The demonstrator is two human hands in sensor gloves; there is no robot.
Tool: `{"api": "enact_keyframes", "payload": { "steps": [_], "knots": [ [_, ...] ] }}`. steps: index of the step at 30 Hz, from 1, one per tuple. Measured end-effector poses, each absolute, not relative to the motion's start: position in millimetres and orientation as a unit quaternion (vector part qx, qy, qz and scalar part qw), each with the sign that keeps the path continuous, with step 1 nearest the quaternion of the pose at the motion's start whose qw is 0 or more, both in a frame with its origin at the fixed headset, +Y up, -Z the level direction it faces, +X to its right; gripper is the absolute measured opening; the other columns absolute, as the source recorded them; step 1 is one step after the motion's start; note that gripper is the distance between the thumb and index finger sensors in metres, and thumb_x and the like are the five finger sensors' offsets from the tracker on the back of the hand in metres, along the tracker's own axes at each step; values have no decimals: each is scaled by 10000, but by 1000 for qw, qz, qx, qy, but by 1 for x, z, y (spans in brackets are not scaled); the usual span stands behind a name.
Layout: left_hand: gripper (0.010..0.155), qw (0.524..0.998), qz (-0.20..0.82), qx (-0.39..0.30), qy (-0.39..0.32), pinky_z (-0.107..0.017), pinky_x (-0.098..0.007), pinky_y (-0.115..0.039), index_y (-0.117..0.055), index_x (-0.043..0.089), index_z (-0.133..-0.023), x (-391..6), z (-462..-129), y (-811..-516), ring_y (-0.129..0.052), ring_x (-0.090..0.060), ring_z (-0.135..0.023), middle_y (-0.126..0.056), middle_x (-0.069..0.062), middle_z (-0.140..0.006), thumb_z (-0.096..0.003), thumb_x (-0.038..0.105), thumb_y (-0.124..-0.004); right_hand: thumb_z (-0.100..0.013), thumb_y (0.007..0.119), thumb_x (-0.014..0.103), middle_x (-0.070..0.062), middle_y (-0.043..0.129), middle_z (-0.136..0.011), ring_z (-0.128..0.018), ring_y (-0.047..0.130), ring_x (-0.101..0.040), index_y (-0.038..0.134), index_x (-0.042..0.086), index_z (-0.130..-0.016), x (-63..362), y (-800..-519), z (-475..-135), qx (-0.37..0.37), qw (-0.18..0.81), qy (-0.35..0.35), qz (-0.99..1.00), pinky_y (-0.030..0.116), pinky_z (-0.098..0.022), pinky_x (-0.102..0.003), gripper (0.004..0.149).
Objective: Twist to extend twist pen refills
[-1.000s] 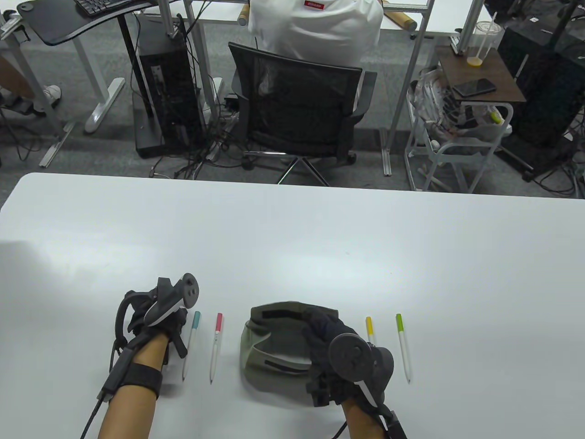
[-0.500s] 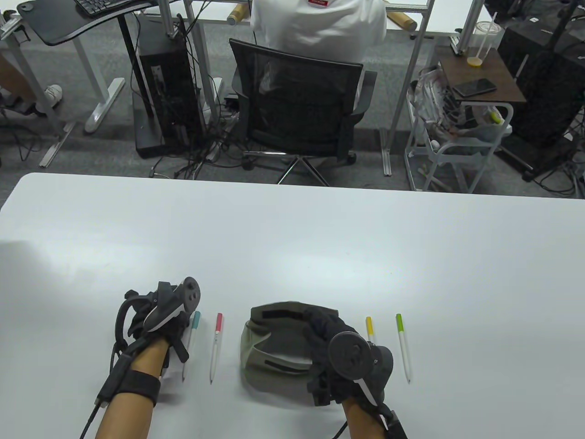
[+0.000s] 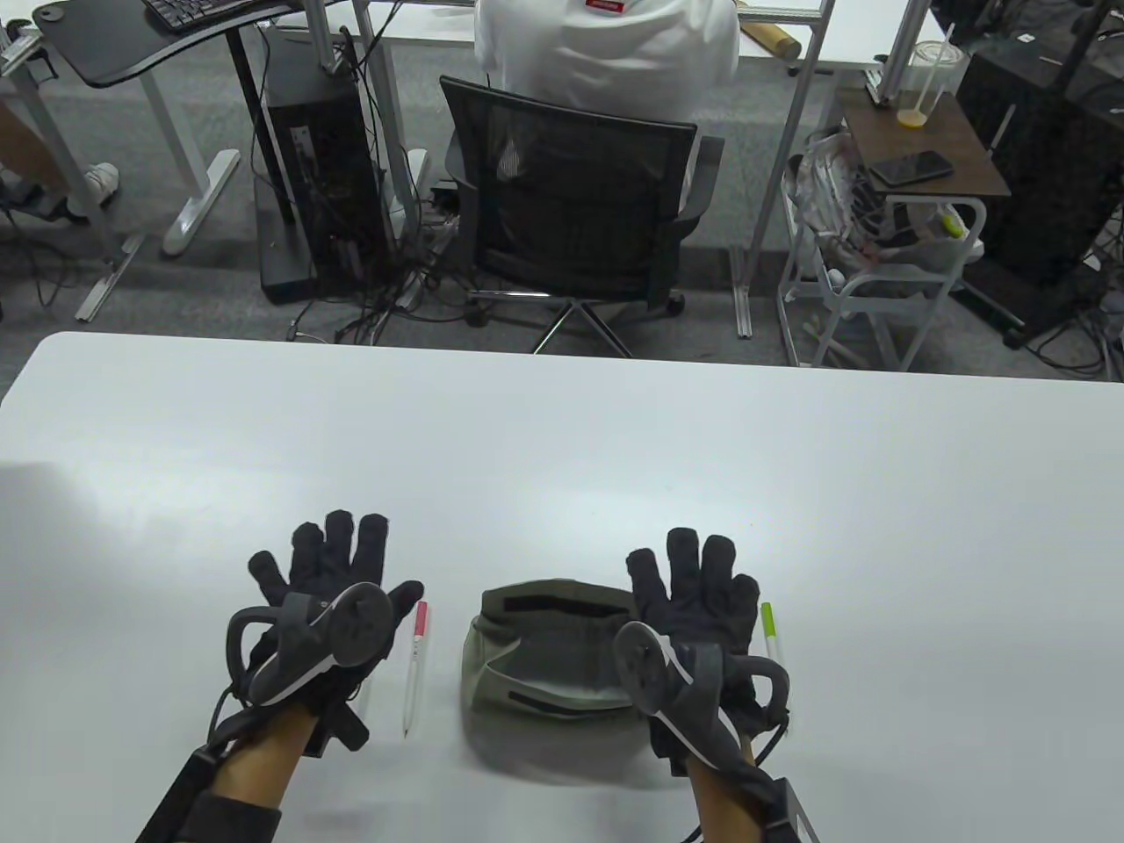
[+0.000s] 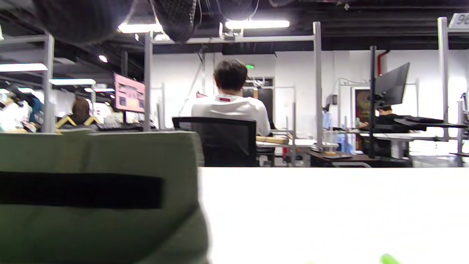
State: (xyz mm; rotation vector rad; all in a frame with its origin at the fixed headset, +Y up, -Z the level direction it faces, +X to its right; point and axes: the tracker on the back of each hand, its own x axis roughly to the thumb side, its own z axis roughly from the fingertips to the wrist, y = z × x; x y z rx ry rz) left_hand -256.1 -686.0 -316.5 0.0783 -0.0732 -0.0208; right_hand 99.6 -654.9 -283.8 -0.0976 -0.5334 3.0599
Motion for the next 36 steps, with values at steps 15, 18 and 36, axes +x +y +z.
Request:
{"api": "enact_keyframes", "payload": {
  "steps": [15, 18, 36],
  "knots": [
    [832, 997, -24, -5, 73, -628, -866, -211, -262, 180, -1230, -367, -322, -736, -254, -612, -1132, -237, -270, -1281, -562, 637, -454, -346, 655, 538, 4, 144, -1179, -1066, 28, -372, 369, 440, -1056, 275, -708, -306, -256, 90, -37, 962, 197, -760, -665, 771],
    [831, 996, -15, -27, 86, -629, -865, -216, -269, 178, -1228, -369, -323, -743, -268, -609, -1133, -254, -273, -1280, -561, 635, -461, -339, 652, 547, 10, 132, -1176, -1066, 23, -366, 350, 447, -1052, 278, -715, -308, -273, 61, -9, 960, 199, -763, -659, 781],
    [828, 996, -7, -36, 78, -630, -862, -224, -294, 172, -1226, -366, -326, -748, -285, -606, -1131, -284, -275, -1278, -561, 629, -478, -335, 669, 554, -4, 140, -1174, -1065, 47, -382, 347, 433, -1055, 265, -720, -311, -247, 17, -14, 969, 224, -756, -667, 798]
  ]
}}
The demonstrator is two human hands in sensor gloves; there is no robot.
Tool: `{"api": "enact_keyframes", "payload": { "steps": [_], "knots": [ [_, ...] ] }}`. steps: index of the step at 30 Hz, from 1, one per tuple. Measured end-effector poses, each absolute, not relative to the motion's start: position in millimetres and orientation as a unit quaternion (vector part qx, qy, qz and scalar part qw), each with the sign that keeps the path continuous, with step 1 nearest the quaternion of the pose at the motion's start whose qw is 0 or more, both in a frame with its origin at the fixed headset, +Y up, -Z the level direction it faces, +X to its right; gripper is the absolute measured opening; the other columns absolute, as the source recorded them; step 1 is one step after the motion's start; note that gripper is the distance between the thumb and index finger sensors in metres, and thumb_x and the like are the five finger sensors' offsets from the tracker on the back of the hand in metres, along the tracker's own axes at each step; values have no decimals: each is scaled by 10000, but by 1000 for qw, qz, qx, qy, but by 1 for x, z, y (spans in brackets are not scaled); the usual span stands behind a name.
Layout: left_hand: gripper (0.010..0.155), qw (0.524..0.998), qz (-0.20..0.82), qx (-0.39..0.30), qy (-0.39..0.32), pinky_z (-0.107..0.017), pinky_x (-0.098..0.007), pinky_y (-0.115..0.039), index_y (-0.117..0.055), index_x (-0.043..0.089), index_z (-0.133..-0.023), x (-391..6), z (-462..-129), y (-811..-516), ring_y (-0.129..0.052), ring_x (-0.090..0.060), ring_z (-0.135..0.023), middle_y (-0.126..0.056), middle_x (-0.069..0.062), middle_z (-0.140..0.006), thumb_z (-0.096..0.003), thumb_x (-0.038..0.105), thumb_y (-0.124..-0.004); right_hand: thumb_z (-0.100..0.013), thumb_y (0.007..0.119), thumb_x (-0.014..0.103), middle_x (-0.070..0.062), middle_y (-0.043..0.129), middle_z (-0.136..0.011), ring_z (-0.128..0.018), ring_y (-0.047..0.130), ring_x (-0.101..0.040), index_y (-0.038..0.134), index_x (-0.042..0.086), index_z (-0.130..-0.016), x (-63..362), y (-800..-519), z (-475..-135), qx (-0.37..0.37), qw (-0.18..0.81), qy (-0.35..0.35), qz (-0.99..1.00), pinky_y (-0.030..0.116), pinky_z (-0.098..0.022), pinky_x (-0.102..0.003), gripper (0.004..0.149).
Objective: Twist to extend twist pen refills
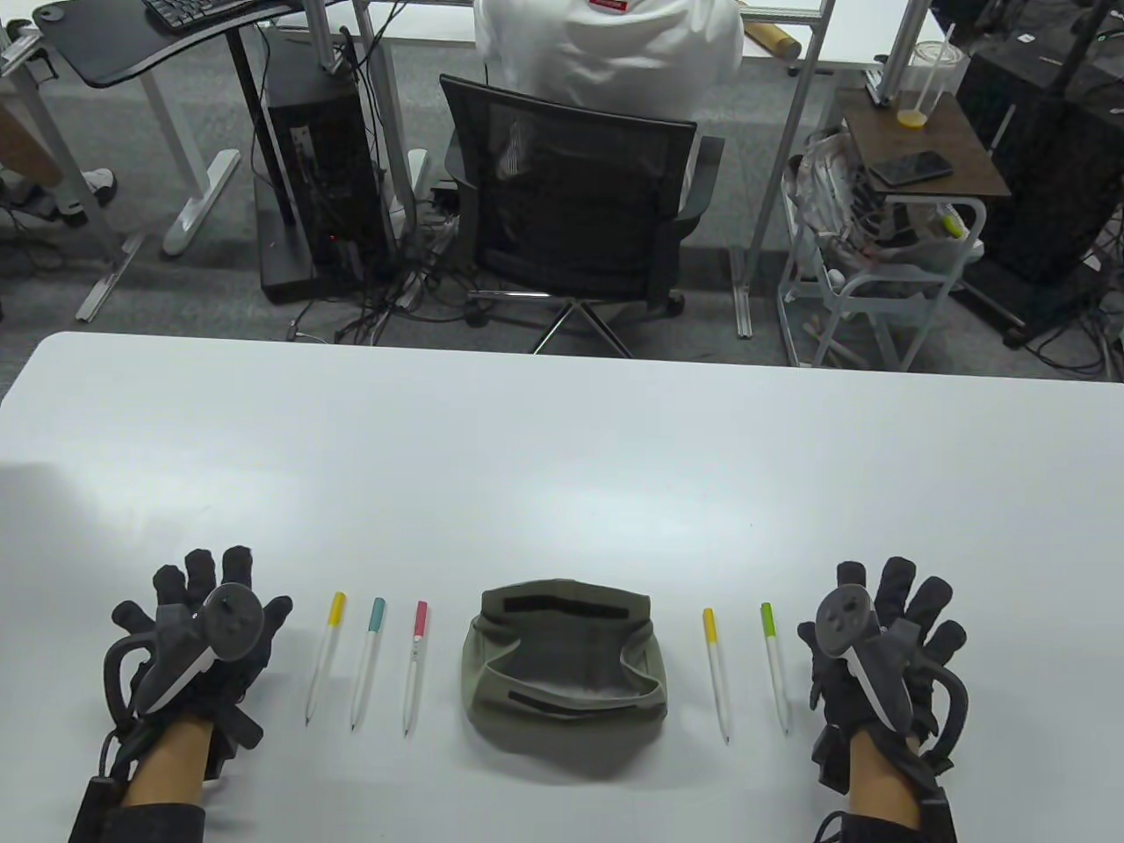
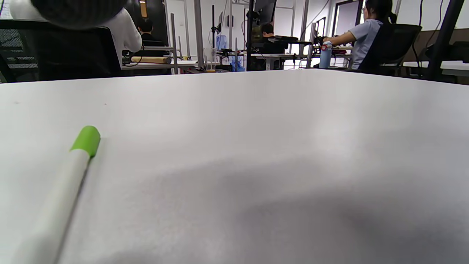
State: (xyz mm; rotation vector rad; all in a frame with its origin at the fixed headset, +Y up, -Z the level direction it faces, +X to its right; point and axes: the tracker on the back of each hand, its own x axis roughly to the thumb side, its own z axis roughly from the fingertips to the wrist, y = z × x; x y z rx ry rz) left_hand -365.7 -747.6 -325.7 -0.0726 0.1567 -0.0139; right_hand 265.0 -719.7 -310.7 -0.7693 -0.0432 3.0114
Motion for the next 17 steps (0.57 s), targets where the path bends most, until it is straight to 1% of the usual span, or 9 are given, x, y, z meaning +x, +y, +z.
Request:
{"api": "enact_keyframes", "payload": {
  "steps": [7, 17],
  "knots": [
    [827, 996, -2, -35, 79, -630, -862, -223, -295, 174, -1226, -366, -326, -748, -286, -606, -1131, -284, -272, -1279, -561, 629, -481, -336, 670, 554, -3, 132, -1173, -1064, 41, -383, 342, 433, -1055, 267, -723, -312, -253, 18, -2, 967, 218, -757, -666, 800],
    [829, 996, -7, -40, 84, -628, -863, -226, -311, 171, -1228, -367, -326, -748, -292, -608, -1130, -297, -275, -1278, -562, 631, -489, -334, 666, 559, -9, 134, -1171, -1063, 54, -389, 337, 429, -1056, 263, -719, -310, -242, 22, -21, 970, 234, -753, -669, 804]
  ]
}}
